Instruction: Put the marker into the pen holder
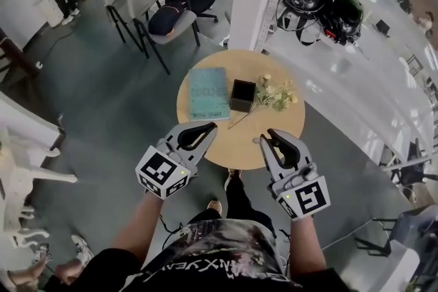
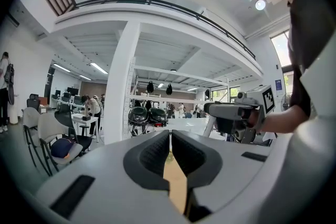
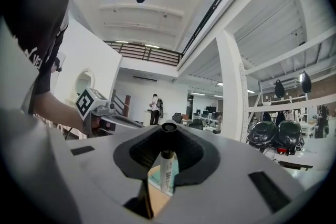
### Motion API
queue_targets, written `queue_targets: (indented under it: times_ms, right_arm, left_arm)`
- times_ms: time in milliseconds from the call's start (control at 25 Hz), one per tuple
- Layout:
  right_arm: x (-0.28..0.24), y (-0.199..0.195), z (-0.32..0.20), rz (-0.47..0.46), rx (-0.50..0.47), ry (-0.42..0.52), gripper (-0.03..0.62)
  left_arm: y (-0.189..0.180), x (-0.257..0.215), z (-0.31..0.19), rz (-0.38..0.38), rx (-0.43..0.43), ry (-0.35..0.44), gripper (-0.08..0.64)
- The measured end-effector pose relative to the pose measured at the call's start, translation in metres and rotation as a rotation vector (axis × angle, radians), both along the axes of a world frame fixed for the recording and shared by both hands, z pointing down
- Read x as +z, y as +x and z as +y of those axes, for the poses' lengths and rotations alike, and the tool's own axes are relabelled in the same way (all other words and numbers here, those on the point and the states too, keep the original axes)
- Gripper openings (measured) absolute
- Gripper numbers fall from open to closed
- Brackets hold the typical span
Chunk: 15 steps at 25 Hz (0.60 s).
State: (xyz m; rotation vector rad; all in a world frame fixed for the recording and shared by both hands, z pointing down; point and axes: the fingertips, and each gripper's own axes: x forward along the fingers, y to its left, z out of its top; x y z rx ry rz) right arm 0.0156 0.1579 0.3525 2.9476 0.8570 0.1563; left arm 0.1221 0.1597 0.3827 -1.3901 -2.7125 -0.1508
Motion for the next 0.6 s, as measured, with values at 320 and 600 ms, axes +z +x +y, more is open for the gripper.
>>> queue_targets:
  times_ms: [320,600]
  right_arm:
    - [0.009,0.009,0.05,-0.007,-0.015,0.012,0.066]
    - [0.021,0.018,0.105,-0.008,-0.025,0.033,0.066]
  left_arm:
    - [0.004,0.004,0.047,0.013,-0.015,0.007,0.031]
    - [0.006,0.02,0.099,0.012,-0.023,0.033,0.031]
